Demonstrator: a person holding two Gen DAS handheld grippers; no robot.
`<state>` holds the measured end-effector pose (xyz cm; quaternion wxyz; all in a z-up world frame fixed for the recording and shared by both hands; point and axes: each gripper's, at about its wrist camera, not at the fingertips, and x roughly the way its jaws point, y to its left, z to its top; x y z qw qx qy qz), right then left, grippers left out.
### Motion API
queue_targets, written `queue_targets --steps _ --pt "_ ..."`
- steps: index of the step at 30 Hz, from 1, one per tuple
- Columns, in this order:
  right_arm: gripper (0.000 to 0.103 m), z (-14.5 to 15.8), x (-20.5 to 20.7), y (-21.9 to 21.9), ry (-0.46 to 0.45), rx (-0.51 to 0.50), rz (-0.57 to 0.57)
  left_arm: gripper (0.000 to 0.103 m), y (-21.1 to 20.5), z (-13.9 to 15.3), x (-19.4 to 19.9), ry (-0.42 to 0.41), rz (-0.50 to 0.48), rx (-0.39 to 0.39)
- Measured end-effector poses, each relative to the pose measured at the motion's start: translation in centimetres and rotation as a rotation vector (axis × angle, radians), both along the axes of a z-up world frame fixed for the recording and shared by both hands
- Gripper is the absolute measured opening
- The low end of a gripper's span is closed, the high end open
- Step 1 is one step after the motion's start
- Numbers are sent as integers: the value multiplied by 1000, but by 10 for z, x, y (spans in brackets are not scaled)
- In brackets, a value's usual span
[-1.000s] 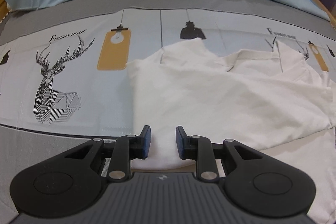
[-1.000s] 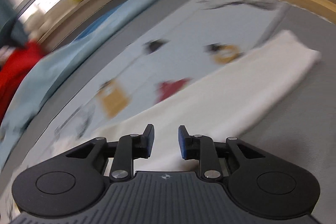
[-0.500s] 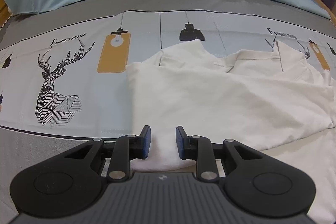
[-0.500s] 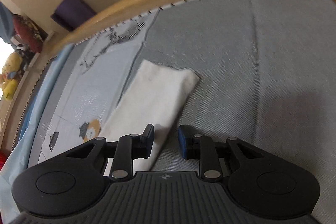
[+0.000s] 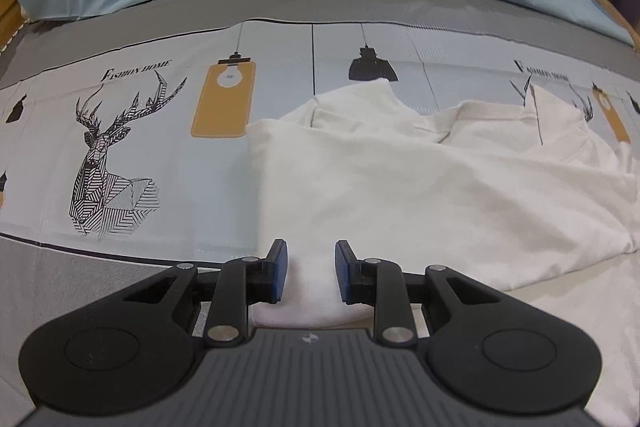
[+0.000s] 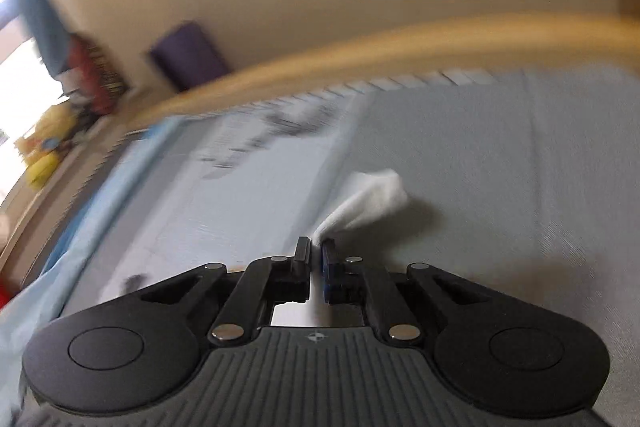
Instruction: Fold small clothes
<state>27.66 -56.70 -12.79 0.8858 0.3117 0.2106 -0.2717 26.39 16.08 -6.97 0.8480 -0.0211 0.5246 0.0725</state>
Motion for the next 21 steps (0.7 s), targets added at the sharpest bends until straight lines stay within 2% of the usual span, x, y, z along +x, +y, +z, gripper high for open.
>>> queue_targets --steps 2,6,9,11,13,15,16,17,19,21 --pt "5 29 7 45 -50 -78 120 29 3 3 -3 -5 2 -9" --pt "5 81 14 162 -145 -186 410 29 10 7 -9 -11 8 -33" --pt "5 106 10 260 -191 -221 638 29 18 11 -15 -20 24 -55" --pt "5 115 4 328 -203 -211 825 29 24 16 -19 -28 36 -76" --pt "9 110 -1 391 -158 -130 1048 29 29 20 -21 -39 42 -94" --pt "15 95 -7 445 -35 6 1284 29 34 23 -22 -45 47 -109" --pt "15 87 -13 466 35 43 1362 29 36 25 -22 -48 50 -116" --pt "15 82 -21 482 99 32 1422 29 38 26 -22 -52 53 -126" --pt "16 84 -41 497 175 -74 1484 29 40 29 -22 -58 56 -141" --pt "20 91 -44 487 195 -146 1440 29 42 30 -23 -63 58 -157"
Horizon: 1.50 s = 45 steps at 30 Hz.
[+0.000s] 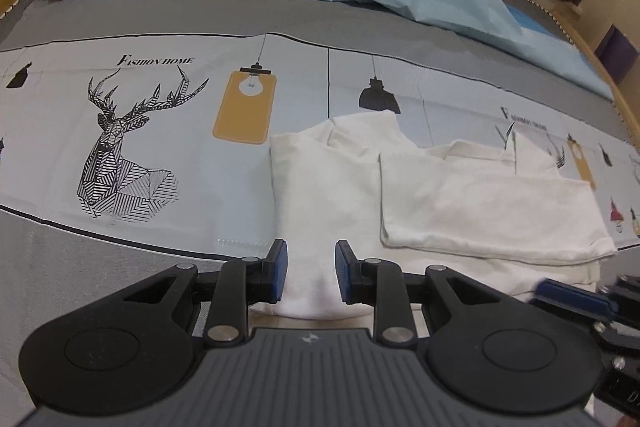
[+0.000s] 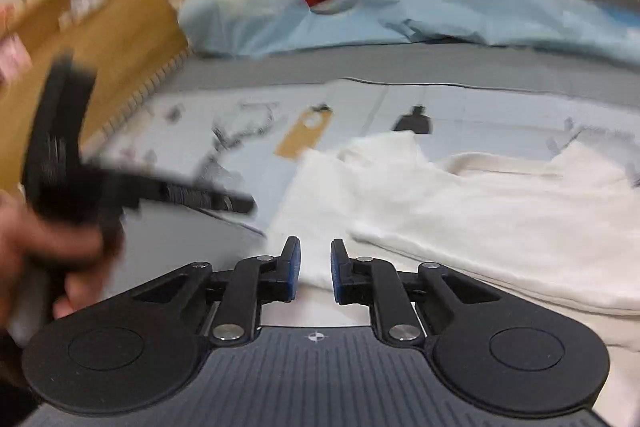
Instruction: Fold small clothes
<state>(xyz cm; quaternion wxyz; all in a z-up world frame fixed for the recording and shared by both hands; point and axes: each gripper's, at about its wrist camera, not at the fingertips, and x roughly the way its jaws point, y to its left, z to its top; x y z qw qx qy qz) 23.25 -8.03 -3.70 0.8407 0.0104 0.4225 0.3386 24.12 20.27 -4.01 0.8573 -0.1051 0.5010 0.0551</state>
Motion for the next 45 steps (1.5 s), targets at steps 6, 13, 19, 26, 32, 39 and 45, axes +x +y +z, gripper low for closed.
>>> queue_targets --steps 6,13,19,26,32,39,45 --pt "26 -1 15 -81 17 46 -385 27 1 -6 2 -26 48 -103" --pt "29 -11 45 -148 57 59 -670 25 -22 -41 21 -44 66 -212" --pt "29 -24 59 -180 77 86 -762 25 -44 -75 44 -29 101 -239" --pt "29 -28 71 -211 94 106 -867 2 -65 -84 57 -38 100 -124" --pt "29 -31 71 -221 106 113 -944 1 -46 -35 39 -132 151 -35" --pt "29 -35 67 -208 128 114 -943 4 0 -34 14 18 271 23" --pt "29 -72 75 -197 265 103 -880 4 4 -20 16 -63 259 47"
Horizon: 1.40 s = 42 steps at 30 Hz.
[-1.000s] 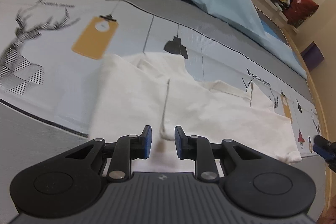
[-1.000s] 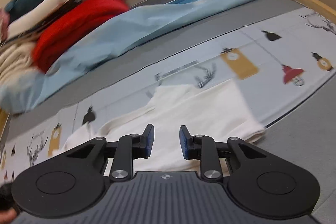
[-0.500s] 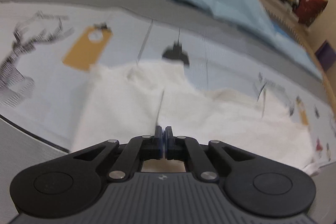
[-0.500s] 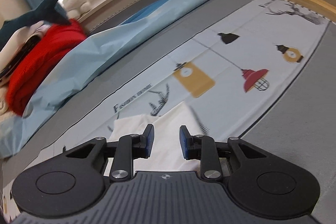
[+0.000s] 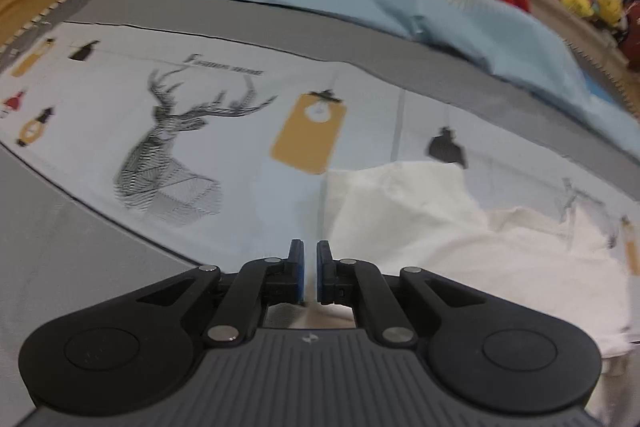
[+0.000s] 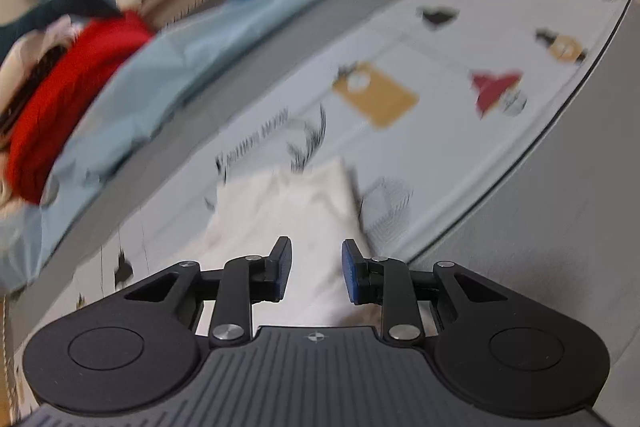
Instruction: Fold small clothes
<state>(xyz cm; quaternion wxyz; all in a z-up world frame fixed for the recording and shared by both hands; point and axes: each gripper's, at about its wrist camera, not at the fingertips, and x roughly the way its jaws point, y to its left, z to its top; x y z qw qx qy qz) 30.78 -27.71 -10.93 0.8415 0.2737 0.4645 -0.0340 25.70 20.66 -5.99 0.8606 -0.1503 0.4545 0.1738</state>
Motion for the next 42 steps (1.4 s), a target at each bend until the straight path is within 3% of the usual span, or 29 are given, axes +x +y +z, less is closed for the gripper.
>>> queue_targets --steps 3,5,6,7,9,11,14,18,20,21,26,27,28,34,36,39,42 --pt "29 -28 0 -11 105 -10 -18 4 -2 -2 3 10 -28 -44" --pt "29 -41 -5 -22 222 -34 -43 4 -2 -3 2 9 -41 -57" --pt "37 -44 -9 -28 258 -13 -59 4 -2 -2 2 8 -47 -60" --pt "38 -45 -12 -32 278 12 -76 4 -3 -2 1 8 -50 -62" --pt "37 -34 -18 -36 242 -3 -118 4 -3 -4 2 12 -53 -66" --pt "36 -14 -21 -35 120 -20 -152 5 -3 -7 3 20 -50 -77" --pt "36 -9 -13 -23 66 -12 -78 8 1 -14 2 34 -38 -100" --pt "36 -27 -4 -12 105 50 -31 15 6 -26 4 52 -27 -120" --pt "33 -39 -1 -8 160 -22 4 15 11 -35 5 57 -22 -163" --pt "26 -42 -1 -10 168 -38 -6 15 11 -39 6 66 -19 -168" --pt "24 -25 -5 -18 124 -43 -45 15 11 -54 10 98 -25 -147" --pt "26 -22 -5 -17 116 -51 -50 9 11 -54 9 99 -29 -144" --pt "28 -18 -6 -17 105 -47 -57 0 11 -52 8 93 -25 -137" --pt "28 -6 -8 -3 42 19 6 0 1 2 -11 -12 -63 -135" --pt "28 -10 -6 1 61 29 19 0 4 6 -18 8 -44 -121" --pt "28 -28 -5 -3 156 7 -11 0 17 -10 -17 73 -16 -166" --pt "28 -29 -8 -7 161 25 -23 15 23 -21 -4 63 -52 -199"
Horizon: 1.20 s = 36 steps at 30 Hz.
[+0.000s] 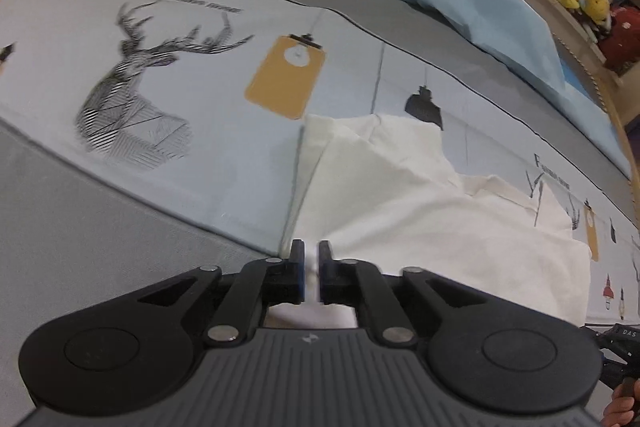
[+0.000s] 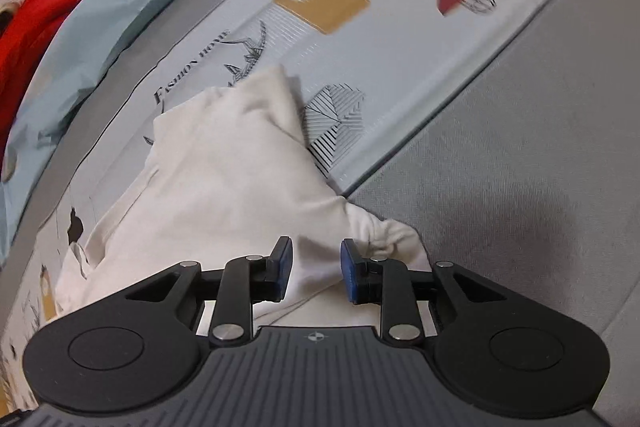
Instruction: Fold small clothes
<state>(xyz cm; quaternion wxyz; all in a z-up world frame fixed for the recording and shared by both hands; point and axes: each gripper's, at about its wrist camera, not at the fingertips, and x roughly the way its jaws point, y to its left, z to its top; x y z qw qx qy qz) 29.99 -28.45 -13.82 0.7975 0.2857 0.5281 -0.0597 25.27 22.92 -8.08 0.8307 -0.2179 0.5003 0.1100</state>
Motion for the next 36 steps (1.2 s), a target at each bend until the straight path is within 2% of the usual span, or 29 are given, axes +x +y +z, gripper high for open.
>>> queue_targets --steps 2,5,7,8,9,10,11,13,15,16,19,20,21,23,25,26,27,29,30,31,34,36 --pt "28 6 0 4 -27 -21 23 26 -2 -4 7 -20 -11 38" --pt "29 5 1 4 -25 -18 23 27 -8 -17 11 19 -21 86" --pt "29 5 1 4 -21 -10 20 26 -11 -28 14 41 -37 68" --pt "29 6 1 4 -25 -9 24 22 -13 -30 14 48 -47 66" --pt "29 7 1 6 -32 -7 28 2 -16 -30 13 46 -58 92" --pt "29 9 2 7 -42 -5 32 0 -17 -26 11 39 -59 115" --pt "29 12 2 8 -55 -3 35 0 -16 -18 8 16 -49 108" --pt "29 15 2 9 -75 0 42 0 -13 6 0 -51 -28 47" --pt "29 14 3 10 -73 18 40 0 -17 24 -8 -67 -39 70" --pt "29 12 3 9 -63 18 37 0 -18 25 -11 -58 -44 81" --pt "29 3 4 7 -10 -35 32 2 -10 4 -9 73 -15 80" --pt "29 0 4 5 0 -35 30 2 -8 1 -7 101 2 122" --pt "29 -1 3 4 1 -32 24 2 -7 6 -8 76 22 167" --pt "29 4 2 4 -26 -40 19 2 -11 24 -8 -40 8 221" --pt "29 10 3 9 -70 -63 52 2 -19 31 -6 -102 -58 201" --pt "29 9 4 10 -73 -72 69 2 -24 27 -3 -106 -96 171" --pt "29 4 6 10 -51 -85 75 3 -26 20 -1 -91 -123 142" --pt "28 -8 6 5 -3 -74 59 7 -31 -8 6 9 -172 91" --pt "27 -10 4 2 -4 -63 47 6 -34 -26 8 95 -180 95" --pt "27 -7 3 2 -18 -60 44 4 -35 -38 7 146 -185 104" --pt "28 0 2 6 -65 -91 93 6 -38 -29 2 91 -182 119" --pt "27 -8 1 3 -24 -81 118 8 -38 -18 -2 0 -178 133"
